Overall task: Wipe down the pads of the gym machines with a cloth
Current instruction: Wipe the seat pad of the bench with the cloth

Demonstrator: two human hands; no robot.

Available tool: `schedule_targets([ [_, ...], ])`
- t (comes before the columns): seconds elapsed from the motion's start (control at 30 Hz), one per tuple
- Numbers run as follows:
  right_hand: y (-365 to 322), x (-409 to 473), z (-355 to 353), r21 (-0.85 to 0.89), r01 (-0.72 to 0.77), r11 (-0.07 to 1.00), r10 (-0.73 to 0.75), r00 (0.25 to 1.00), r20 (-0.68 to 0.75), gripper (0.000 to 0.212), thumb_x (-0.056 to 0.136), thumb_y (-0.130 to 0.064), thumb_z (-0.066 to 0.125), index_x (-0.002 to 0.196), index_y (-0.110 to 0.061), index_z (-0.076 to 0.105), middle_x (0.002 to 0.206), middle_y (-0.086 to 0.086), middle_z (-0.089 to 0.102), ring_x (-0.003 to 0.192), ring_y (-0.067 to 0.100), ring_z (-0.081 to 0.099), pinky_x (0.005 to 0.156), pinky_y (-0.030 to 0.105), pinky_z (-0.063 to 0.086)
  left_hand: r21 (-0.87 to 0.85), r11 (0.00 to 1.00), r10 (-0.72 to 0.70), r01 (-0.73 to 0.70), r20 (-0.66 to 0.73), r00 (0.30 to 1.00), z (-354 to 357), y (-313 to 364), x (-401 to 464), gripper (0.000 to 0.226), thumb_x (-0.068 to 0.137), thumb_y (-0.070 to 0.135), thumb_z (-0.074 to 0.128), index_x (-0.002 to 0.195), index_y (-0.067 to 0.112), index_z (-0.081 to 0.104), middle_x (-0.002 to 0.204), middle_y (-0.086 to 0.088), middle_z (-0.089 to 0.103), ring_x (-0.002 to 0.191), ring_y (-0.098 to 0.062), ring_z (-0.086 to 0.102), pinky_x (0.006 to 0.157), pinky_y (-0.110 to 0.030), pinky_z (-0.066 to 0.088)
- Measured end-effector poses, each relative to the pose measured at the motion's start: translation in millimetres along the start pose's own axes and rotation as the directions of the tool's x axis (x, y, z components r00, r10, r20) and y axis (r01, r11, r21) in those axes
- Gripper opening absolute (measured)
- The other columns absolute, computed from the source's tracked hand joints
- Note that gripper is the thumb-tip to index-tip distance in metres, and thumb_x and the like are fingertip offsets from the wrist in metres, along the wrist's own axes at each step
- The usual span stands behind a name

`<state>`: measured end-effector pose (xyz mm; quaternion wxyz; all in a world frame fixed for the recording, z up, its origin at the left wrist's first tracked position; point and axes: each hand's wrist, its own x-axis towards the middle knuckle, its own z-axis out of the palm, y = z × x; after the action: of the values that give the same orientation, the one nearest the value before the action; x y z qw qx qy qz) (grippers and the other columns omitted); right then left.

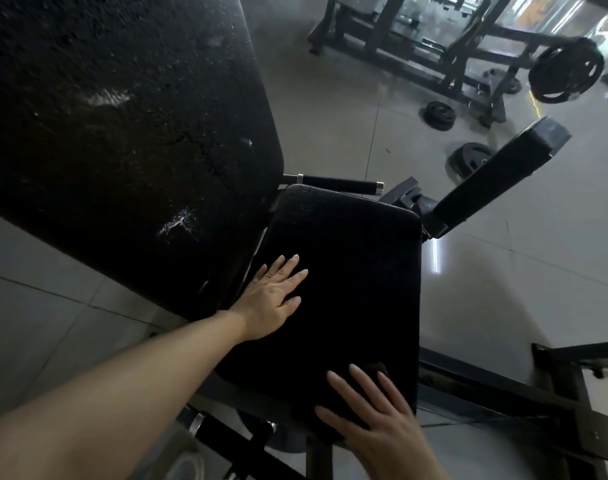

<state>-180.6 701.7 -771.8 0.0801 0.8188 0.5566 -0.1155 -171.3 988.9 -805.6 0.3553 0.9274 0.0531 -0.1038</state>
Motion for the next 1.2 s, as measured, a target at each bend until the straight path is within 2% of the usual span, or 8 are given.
schedule_targets([
  [0.1, 22.2, -16.8, -0.4, 0.046, -0.050, 0.998, 0.051, 0.998, -0.024, 0.053, 0.096, -0.055, 0.033, 0.147, -0.047, 0.021, 0.159, -0.006, 0.017, 0.146, 0.022, 0.014, 0.114, 0.041, 0.015, -0.046, 0.999, -0.019, 0.018, -0.030, 0.999, 1.8, -0.1, 1.3, 0.055, 0.102, 0.036, 0.035, 0.151, 0.029, 0.012, 0.159, 0.011, -0.009, 0.140, 0.000, -0.020, 0.112, -0.022, -0.015],
  [0.17, 35.3, -8.6, -3.0, 0.154, -0.245, 0.957, 0.256, 0.965, -0.050, 0.050, 0.098, -0.056, 0.021, 0.147, -0.049, 0.013, 0.160, -0.008, 0.008, 0.148, 0.021, 0.003, 0.118, 0.040, 0.012, -0.099, 0.993, -0.078, 0.071, -0.067, 0.995, 2.8, 3.5, 3.7, 0.057, 0.102, 0.039, 0.033, 0.152, 0.028, 0.008, 0.159, 0.010, -0.012, 0.140, 0.000, -0.020, 0.112, -0.022, -0.014],
  [0.27, 55.1, 26.0, -16.7, 0.377, -0.579, 0.723, 0.628, 0.778, -0.009, 0.054, 0.094, -0.056, 0.016, 0.144, -0.053, -0.004, 0.158, -0.015, -0.015, 0.146, 0.018, -0.013, 0.118, 0.046, 0.020, -0.046, 0.981, -0.192, 0.189, -0.078, 0.978, 5.8, 12.0, 9.3, 0.062, 0.101, 0.046, 0.027, 0.151, 0.027, -0.003, 0.156, 0.009, -0.024, 0.136, -0.001, -0.027, 0.111, -0.024, -0.016],
  [0.33, 68.6, 50.6, -24.7, 0.410, -0.655, 0.635, 0.703, 0.710, 0.046, 0.055, 0.096, -0.050, 0.020, 0.146, -0.048, -0.001, 0.159, -0.011, -0.016, 0.146, 0.021, -0.014, 0.118, 0.044, 0.021, 0.067, 0.963, -0.253, 0.260, -0.095, 0.963, 10.3, 18.1, 13.3, 0.064, 0.100, 0.050, 0.023, 0.150, 0.027, -0.011, 0.153, 0.007, -0.030, 0.135, -0.004, -0.031, 0.112, -0.027, -0.017],
  [0.67, 122.2, 118.4, -37.5, 0.351, -0.735, 0.580, 0.765, 0.639, 0.075, 0.056, 0.102, -0.040, 0.023, 0.152, -0.031, -0.001, 0.160, 0.001, -0.013, 0.146, 0.030, -0.013, 0.120, 0.042, 0.000, 0.332, 0.893, -0.268, 0.304, -0.149, 0.952, 13.5, 20.5, 30.9, 0.069, 0.094, 0.059, 0.011, 0.143, 0.026, -0.024, 0.150, -0.006, -0.036, 0.139, -0.020, -0.032, 0.117, -0.041, -0.014],
  [0.93, 181.2, 171.2, -56.4, 0.473, -0.749, 0.465, 0.811, 0.575, 0.112, 0.056, 0.102, -0.038, 0.027, 0.153, -0.029, 0.005, 0.161, 0.002, -0.010, 0.146, 0.033, -0.008, 0.119, 0.046, 0.003, 0.354, 0.887, -0.251, 0.298, -0.172, 0.953, 12.1, 22.4, 29.9, 0.068, 0.090, 0.061, 0.004, 0.141, 0.027, -0.027, 0.150, -0.005, -0.037, 0.139, -0.019, -0.033, 0.116, -0.040, -0.016],
  [1.03, 198.3, 198.9, -68.7, 0.390, -0.789, 0.475, 0.824, 0.555, 0.117, 0.054, 0.102, -0.040, 0.027, 0.153, -0.031, 0.012, 0.161, -0.002, -0.006, 0.147, 0.032, -0.008, 0.118, 0.049, 0.001, 0.359, 0.889, -0.232, 0.283, -0.178, 0.956, 12.8, 23.3, 29.7, 0.071, 0.082, 0.062, -0.009, 0.140, 0.026, -0.029, 0.149, -0.006, -0.038, 0.138, -0.020, -0.034, 0.116, -0.041, -0.016],
  [1.2, 180.4, 252.8, -81.7, 0.295, -0.679, 0.673, 0.685, 0.722, 0.099, 0.057, 0.098, -0.049, 0.033, 0.151, -0.038, 0.014, 0.160, -0.011, 0.004, 0.147, 0.025, -0.006, 0.116, 0.049, -0.005, 0.377, 0.879, -0.230, 0.292, -0.201, 0.952, 18.1, 21.8, 32.1, 0.073, 0.081, 0.061, -0.011, 0.142, 0.024, -0.028, 0.148, -0.008, -0.039, 0.139, -0.022, -0.033, 0.116, -0.042, -0.015],
])
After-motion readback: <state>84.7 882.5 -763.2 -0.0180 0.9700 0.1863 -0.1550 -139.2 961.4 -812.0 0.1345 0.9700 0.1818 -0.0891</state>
